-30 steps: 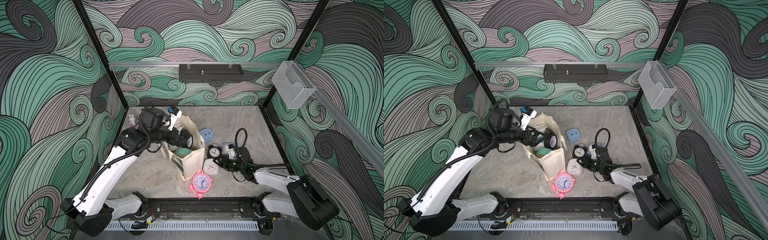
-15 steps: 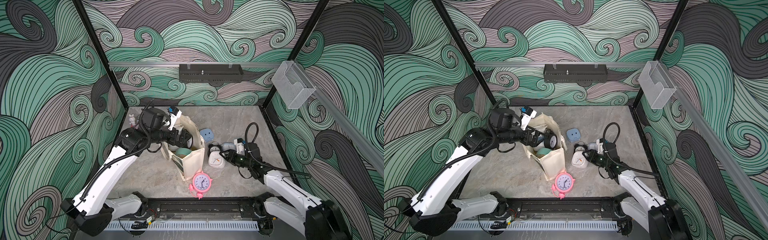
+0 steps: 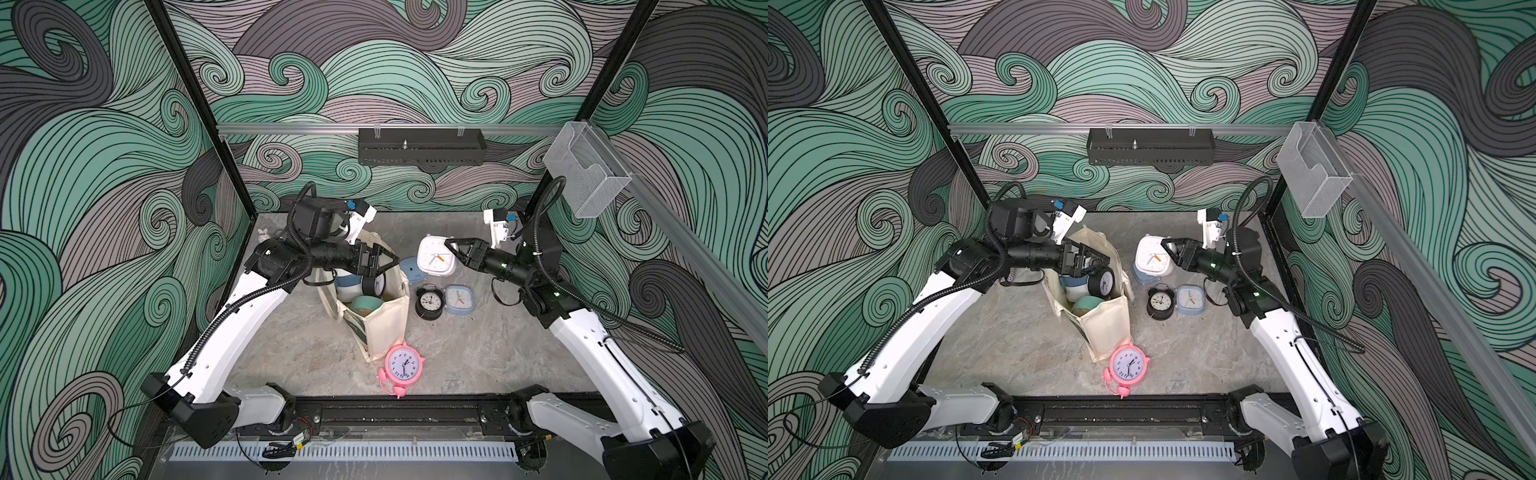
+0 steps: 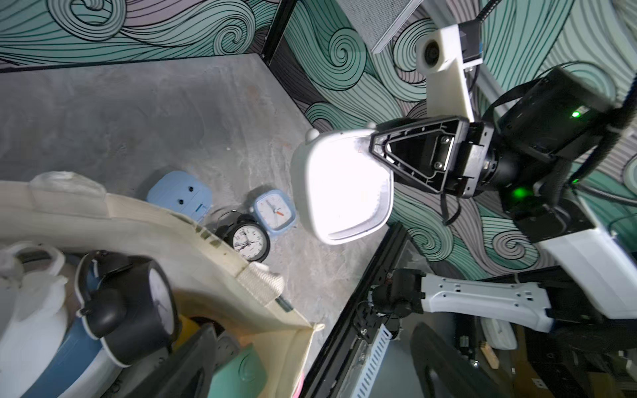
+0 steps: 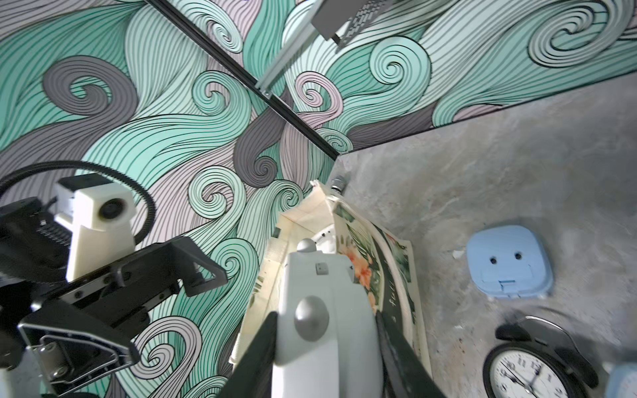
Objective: Put the alarm clock into the canvas bag
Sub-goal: Place the alarm at the canvas bag.
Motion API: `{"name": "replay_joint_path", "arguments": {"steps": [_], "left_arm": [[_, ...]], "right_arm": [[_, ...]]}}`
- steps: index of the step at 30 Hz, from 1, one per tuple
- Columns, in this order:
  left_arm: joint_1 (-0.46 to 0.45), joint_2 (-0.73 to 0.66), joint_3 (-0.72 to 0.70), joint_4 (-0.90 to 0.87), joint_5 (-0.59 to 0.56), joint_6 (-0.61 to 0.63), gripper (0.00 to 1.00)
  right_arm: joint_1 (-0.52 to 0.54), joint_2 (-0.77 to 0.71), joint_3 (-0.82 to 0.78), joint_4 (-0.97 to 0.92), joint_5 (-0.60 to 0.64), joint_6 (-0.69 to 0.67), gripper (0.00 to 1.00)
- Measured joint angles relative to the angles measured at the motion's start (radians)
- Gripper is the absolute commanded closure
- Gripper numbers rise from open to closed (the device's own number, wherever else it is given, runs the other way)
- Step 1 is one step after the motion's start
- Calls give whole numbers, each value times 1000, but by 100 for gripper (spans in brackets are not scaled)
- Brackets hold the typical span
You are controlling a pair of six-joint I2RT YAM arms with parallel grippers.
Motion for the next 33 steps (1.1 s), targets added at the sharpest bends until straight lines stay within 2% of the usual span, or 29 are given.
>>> {"name": "replay_joint_path", "arguments": {"steps": [7, 15, 20, 33], "left_arm": [[29, 85, 3, 192, 172, -140, 11], [32, 187, 4, 331, 272, -254, 16], [32, 195, 3, 402, 316, -322, 28], [31, 196, -26, 490, 355, -430, 52]], "right_arm": [[0, 84, 22, 167, -116, 143, 95], [2, 97, 25, 322, -182, 283, 95], [7, 99, 31, 363, -199, 315, 95], [43, 134, 31, 404, -202, 337, 95]]}}
